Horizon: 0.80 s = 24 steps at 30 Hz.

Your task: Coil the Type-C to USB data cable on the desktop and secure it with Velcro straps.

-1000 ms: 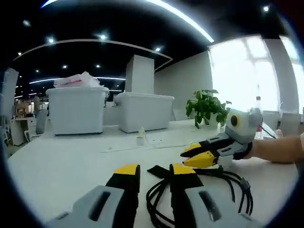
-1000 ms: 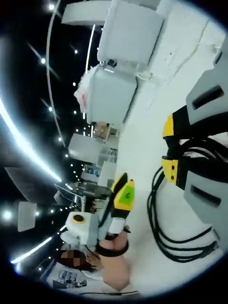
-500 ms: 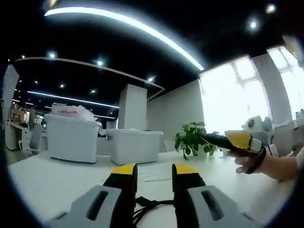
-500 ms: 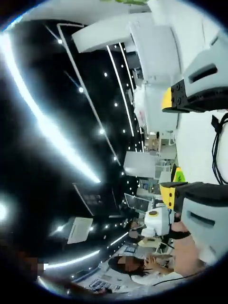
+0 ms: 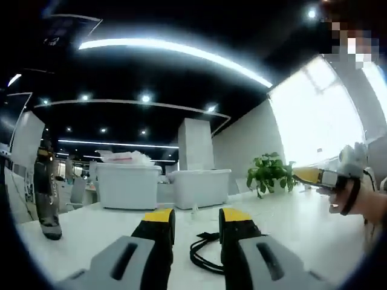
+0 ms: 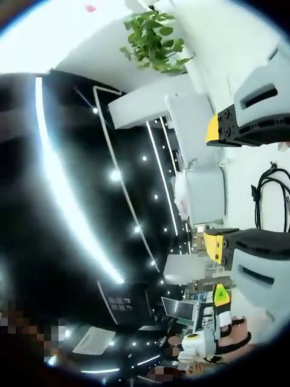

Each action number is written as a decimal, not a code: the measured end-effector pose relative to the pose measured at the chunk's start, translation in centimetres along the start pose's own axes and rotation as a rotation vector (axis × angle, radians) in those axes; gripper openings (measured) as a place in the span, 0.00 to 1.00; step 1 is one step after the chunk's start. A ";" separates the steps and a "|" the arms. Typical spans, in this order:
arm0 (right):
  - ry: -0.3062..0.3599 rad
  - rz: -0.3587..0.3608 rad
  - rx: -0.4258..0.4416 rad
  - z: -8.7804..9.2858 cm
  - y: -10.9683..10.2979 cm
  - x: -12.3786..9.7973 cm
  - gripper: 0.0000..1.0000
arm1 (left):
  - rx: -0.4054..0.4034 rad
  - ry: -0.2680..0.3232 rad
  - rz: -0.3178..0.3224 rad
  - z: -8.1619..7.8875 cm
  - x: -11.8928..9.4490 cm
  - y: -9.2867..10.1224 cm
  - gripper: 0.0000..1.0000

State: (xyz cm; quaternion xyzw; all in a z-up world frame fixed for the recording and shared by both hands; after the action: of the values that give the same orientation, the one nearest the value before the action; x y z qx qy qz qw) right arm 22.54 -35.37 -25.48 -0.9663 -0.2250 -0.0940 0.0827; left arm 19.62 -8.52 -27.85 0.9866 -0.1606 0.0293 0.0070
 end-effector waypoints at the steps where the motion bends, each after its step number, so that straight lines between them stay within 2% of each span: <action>1: -0.014 -0.006 -0.009 0.4 -0.5 -0.1 0.53 | -0.033 -0.022 -0.003 0.8 -0.1 -0.1 0.31; 6: -0.090 -0.060 -0.034 2.6 -2.6 -0.1 0.53 | -0.047 -0.080 -0.019 3.0 -0.6 0.0 0.31; 7: -0.111 -0.064 -0.041 3.0 -3.0 -0.2 0.53 | -0.051 -0.086 -0.014 3.2 -0.7 0.1 0.31; 11: -0.127 -0.065 -0.091 3.8 -4.1 -1.0 0.53 | -0.075 -0.070 -0.029 3.2 -1.4 -0.2 0.31; 15: -0.148 -0.042 -0.131 4.4 -4.1 -1.0 0.53 | -0.093 -0.057 -0.028 3.4 -1.7 -0.5 0.31; 24: -0.158 -0.022 -0.128 4.8 -3.8 -1.6 0.53 | -0.027 -0.075 0.016 3.7 -1.6 0.7 0.31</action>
State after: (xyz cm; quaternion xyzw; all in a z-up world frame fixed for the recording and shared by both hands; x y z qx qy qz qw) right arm 20.09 -31.75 -30.06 -0.9714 -0.2352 -0.0324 0.0016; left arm 18.11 -8.75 -31.66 0.9855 -0.1690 -0.0096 0.0142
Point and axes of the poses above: the point that each gripper's makers call its tool centre point, and the gripper's own axes: x roughly forward along the fingers, y roughly to its right, z roughly out of its underside, the point moved 5 cm from there along -x, roughly backward along the fingers, and after that the axes turned 11 degrees about -y, right-handed, at the moved point
